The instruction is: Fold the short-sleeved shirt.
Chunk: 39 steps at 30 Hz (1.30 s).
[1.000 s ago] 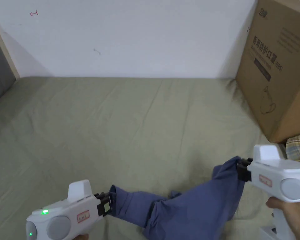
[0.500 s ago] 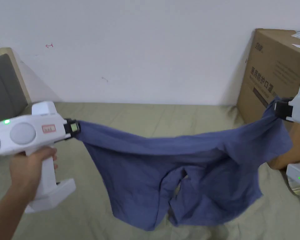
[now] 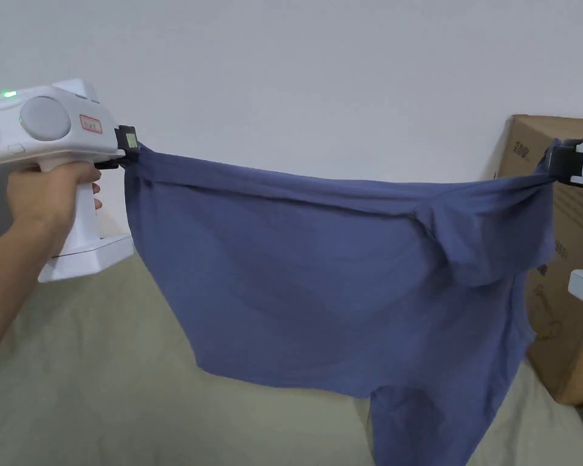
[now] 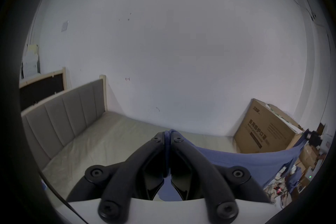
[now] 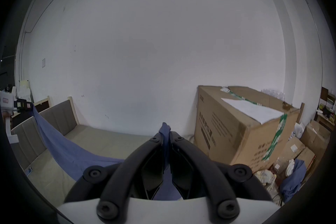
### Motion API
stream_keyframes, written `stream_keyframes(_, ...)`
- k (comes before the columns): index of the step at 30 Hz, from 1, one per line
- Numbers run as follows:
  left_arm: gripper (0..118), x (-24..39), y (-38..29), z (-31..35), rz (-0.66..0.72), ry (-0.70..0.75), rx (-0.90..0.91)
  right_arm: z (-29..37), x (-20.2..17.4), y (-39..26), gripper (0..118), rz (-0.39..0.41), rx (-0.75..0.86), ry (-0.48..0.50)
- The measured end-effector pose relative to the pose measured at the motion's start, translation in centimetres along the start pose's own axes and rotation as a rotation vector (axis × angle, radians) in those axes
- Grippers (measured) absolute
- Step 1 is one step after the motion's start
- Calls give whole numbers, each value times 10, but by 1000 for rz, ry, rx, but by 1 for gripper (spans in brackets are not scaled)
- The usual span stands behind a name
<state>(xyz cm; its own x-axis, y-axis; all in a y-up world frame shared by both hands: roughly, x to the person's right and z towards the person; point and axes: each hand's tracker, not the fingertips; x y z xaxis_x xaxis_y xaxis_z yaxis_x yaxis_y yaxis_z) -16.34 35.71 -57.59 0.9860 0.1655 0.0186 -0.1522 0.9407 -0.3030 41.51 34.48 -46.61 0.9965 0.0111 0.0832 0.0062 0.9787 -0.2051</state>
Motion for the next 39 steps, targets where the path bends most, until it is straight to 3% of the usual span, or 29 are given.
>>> stream_keyframes(4, 2, 10, 12, -6, -39, 17, 20, -17, -9, 19, 3, 34, 41, -10)
stream_keyframes(9, 2, 6, 6, -34, -47, 19, 23, -39, -16, 14, 3, 21, 61, 0)
stream_keyframes(22, 2, -28, -137, -95, -18, 53, -213, -87, -28, -132, 3, -21, -98, -41)
stream_keyframes(28, 2, -38, -212, -73, -4, 49, -325, -63, -31, -203, 3, -81, -181, -31)
stream_keyframes(39, 2, -80, -337, 11, 26, 55, -502, 59, -50, -312, 3, -142, -330, -34)
